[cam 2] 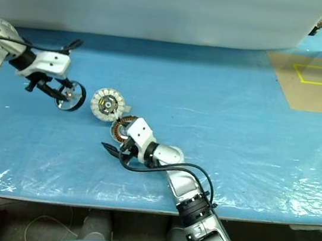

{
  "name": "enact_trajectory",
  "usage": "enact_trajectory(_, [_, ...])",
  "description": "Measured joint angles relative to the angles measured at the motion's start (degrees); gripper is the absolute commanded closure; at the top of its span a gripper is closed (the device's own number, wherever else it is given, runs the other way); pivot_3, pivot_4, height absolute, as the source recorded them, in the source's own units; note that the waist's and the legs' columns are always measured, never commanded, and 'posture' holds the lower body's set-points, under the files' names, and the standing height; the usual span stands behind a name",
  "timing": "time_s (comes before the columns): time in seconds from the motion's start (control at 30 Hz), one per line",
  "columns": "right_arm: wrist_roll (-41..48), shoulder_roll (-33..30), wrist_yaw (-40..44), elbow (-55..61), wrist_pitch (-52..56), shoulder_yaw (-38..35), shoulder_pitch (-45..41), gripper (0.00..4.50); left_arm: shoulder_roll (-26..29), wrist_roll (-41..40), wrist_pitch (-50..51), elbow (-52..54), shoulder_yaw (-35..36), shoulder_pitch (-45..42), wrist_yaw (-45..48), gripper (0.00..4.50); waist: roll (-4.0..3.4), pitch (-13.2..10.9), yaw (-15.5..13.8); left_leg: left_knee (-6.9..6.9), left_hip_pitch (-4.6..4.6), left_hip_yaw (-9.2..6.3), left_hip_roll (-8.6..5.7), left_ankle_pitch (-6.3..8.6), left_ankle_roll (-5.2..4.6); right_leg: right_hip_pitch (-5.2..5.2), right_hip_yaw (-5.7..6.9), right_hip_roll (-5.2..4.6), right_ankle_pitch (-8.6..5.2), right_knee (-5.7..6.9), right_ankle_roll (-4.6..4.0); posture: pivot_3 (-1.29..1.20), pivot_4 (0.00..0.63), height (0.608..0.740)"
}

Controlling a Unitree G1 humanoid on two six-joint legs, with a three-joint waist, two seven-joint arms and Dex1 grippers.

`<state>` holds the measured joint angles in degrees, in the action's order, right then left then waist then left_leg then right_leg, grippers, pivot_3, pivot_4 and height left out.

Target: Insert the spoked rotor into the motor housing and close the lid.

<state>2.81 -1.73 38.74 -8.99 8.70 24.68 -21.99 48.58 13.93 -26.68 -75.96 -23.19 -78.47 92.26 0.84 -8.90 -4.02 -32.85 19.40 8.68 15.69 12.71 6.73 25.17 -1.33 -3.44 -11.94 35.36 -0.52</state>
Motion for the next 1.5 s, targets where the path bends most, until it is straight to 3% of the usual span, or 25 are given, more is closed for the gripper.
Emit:
enact_trajectory(0.33, [0.23, -1.4, 1.2, 0.0, -0.77, -2.97, -0.27, 0.19, 5.1, -11.66, 7.99, 3.96, -9.34, -2.87, 0.01, 2.88, -0.03, -0.02, 0.02, 0.02, 0.01, 0.01, 0.02, 0.04, 0.06, 0.04, -0.02, 0.05, 0.0, -0.03, 0.01, 0.0, 0.15, 0.74])
enact_trajectory(0.63, [1.97, -3.09, 3.77, 0.13, -2.22, -4.67, -0.63, 0.19, 10.58, -33.3, 20.87, 20.01, -22.93, -2.87, 0.0, 2.88, -0.1, -0.07, -0.05, 0.01, 0.02, 0.02, 0.03, 0.04, 0.07, 0.04, -0.01, 0.04, 0.0, 0.01, 0.0, 0.0, 0.15, 0.74])
enact_trajectory(0.87, [2.46, -4.94, 5.16, 1.05, -2.61, -5.97, -0.59, 0.19, 13.32, -43.85, 26.08, 27.57, -31.65, -3.81, 0.01, 2.88, -0.14, -0.1, -0.01, -0.02, 0.01, 0.03, 0.03, 0.04, 0.08, 0.05, -0.02, 0.04, 0.0, 0.04, 0.01, 0.0, 0.15, 0.74])
enact_trajectory(1.23, [5.51, -7.01, 7.01, 3.92, -2.45, -7.63, 0.03, 0.19, 10.88, -55.19, 29.03, 36.08, -41.96, -5.48, 0.0, 2.88, -0.14, -0.1, -0.17, -0.18, 0.01, 0.03, 0.01, 0.04, 0.08, 0.03, -0.04, 0.04, 0.0, 0.21, 0.01, 0.0, 0.15, 0.74])
enact_trajectory(1.5, [6.46, -9.47, 7.67, 4.83, -2.35, -8.78, 0.53, 0.19, 8.24, -56.84, 27.55, 36.91, -45.51, -4.33, -0.01, 2.88, -0.14, -0.1, -0.1, -0.23, 0.12, 0.06, 0.01, 0.03, 0.07, 0.0, -0.07, 0.06, 0.0, 0.3, 0.01, 0.0, 0.15, 0.74])
